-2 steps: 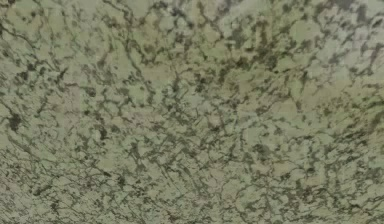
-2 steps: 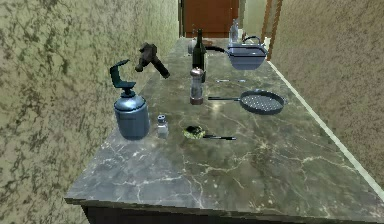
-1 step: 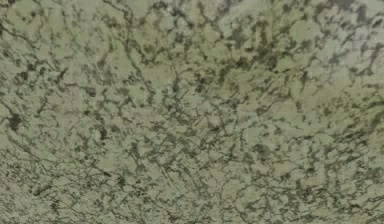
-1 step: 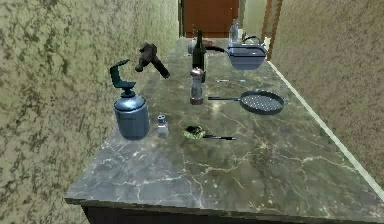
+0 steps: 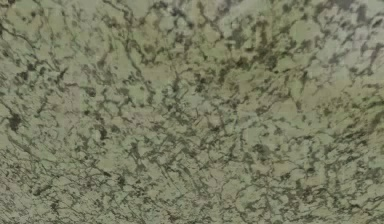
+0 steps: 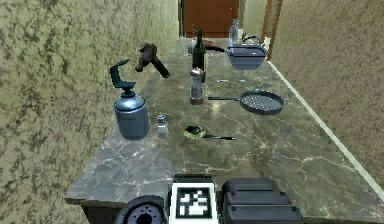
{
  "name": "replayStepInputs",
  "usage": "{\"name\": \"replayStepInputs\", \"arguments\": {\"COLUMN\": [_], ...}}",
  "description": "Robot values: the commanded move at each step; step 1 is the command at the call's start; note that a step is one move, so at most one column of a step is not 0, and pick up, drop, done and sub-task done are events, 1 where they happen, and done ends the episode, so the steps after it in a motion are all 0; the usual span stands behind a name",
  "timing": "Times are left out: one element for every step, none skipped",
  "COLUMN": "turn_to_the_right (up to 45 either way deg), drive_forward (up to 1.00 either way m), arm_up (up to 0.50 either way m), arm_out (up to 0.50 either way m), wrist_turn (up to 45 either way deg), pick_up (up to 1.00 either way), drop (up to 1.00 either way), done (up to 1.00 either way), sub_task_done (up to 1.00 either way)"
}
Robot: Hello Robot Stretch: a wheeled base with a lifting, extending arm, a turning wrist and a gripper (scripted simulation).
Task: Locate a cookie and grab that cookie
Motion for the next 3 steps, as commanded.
{"name": "replayStepInputs", "arguments": {"turn_to_the_right": [0.0,0.0,0.0], "drive_forward": [0.0,0.0,0.0], "arm_up": [0.0,0.0,0.0], "arm_out": [0.34,0.0,0.0], "wrist_turn": [0.0,45.0,45.0], "pick_up": [0.0,0.0,0.0], "drop": [0.0,0.0,0.0], "done": [0.0,0.0,0.0], "sub_task_done": [0.0,0.0,0.0]}}
